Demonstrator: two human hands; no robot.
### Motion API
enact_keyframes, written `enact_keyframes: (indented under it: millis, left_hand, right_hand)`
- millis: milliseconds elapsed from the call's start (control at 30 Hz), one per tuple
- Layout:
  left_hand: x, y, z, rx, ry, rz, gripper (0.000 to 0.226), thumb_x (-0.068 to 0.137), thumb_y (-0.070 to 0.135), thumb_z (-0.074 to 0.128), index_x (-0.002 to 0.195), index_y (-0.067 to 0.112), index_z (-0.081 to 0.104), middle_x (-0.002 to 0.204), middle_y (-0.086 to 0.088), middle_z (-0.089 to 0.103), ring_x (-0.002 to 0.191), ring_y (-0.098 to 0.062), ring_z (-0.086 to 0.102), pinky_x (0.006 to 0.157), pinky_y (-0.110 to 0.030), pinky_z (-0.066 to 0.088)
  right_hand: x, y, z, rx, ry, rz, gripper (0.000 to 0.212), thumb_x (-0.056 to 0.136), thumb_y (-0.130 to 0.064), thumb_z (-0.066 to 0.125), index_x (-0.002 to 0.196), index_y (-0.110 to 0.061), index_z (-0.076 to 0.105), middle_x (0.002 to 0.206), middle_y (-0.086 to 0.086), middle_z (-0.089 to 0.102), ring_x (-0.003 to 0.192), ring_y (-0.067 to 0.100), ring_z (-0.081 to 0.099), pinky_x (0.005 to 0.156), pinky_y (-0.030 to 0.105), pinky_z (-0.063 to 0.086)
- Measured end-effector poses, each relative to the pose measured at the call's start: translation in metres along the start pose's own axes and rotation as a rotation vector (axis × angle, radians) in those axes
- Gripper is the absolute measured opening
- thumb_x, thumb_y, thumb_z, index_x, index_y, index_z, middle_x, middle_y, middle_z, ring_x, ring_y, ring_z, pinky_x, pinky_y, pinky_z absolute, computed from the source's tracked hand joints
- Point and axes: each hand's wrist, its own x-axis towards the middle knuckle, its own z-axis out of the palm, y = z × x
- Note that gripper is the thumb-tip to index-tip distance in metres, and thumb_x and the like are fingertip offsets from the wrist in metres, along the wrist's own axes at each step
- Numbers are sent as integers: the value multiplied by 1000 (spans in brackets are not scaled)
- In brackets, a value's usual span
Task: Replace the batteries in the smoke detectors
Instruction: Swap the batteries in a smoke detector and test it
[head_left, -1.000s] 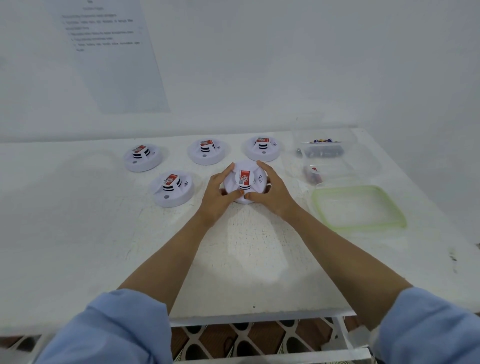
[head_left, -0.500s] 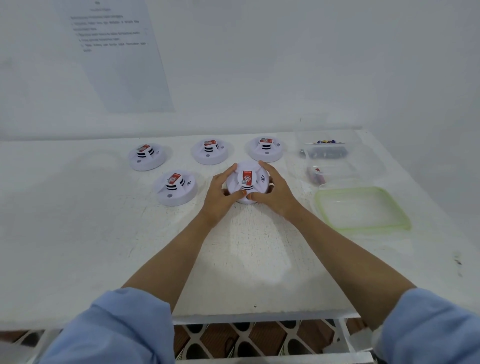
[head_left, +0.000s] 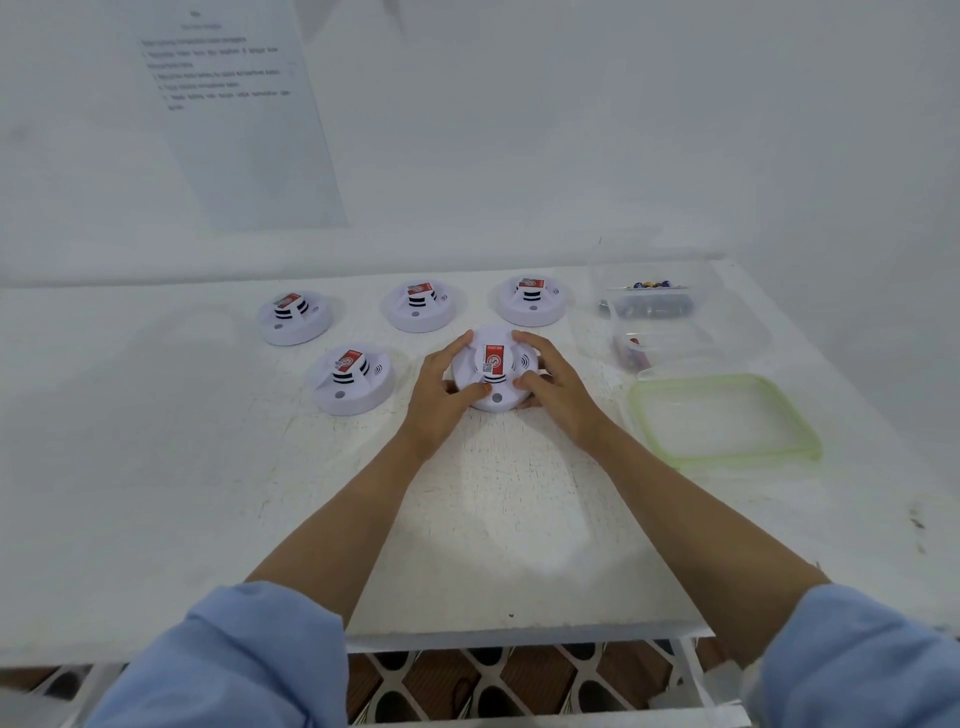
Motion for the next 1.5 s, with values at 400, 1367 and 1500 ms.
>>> enact_keyframes:
  millis: [400,1367,1500]
  left_hand:
    - [0,2,2,49,3,38,58,86,0,60,138,13,38,112,24,42,106,2,46,74,-1,45]
    - [5,-9,0,72,-1,1,58,85,9,63,137,18,40,132,6,41,119,-8,41,96,-25,41]
    - [6,-10,0,77,-3,5,58,86,10,62,138,18,38,132,7,41,120,-8,41,99,-27,41]
  right_hand:
    - [-1,0,0,-2,4,21,48,90,-3,47,133,-25,42,124,2,53,109,26,56,83,36,55]
    - [-1,5,0,-76,17,-10,47,91,-6,46,133,-26,40,129,2,52,112,23,55,92,41,52]
    - [-1,5,0,-72,9,-16,46,92,-6,46,133,-26,40,125,-3,51,112,21,54,93,40,51]
